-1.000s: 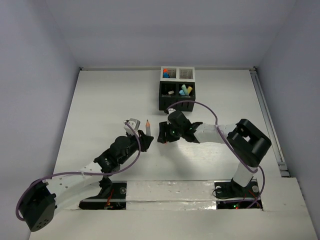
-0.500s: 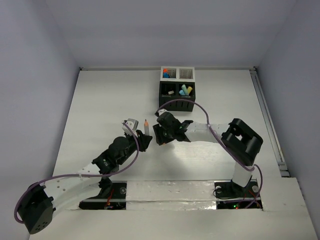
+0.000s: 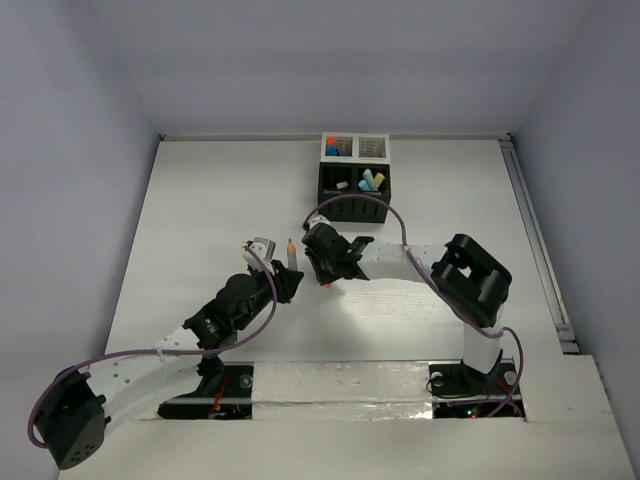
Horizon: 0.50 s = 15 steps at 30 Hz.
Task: Sort the stationery into containers
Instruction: Close the pen cap on the pen.
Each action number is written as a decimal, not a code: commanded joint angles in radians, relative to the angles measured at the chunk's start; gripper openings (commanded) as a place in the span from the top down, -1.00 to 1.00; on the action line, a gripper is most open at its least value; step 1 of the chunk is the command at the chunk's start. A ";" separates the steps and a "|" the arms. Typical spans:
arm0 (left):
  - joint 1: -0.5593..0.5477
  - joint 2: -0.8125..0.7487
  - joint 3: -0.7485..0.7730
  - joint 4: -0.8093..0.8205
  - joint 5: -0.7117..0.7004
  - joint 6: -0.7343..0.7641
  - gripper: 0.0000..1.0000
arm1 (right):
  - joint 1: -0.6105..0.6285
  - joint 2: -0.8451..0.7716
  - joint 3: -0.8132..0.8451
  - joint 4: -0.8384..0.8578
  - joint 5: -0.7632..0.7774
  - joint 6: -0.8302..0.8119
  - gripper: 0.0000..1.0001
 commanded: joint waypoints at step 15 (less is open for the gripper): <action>0.003 0.026 -0.025 0.096 0.051 0.016 1.00 | -0.034 -0.407 0.007 0.320 0.153 -0.008 1.00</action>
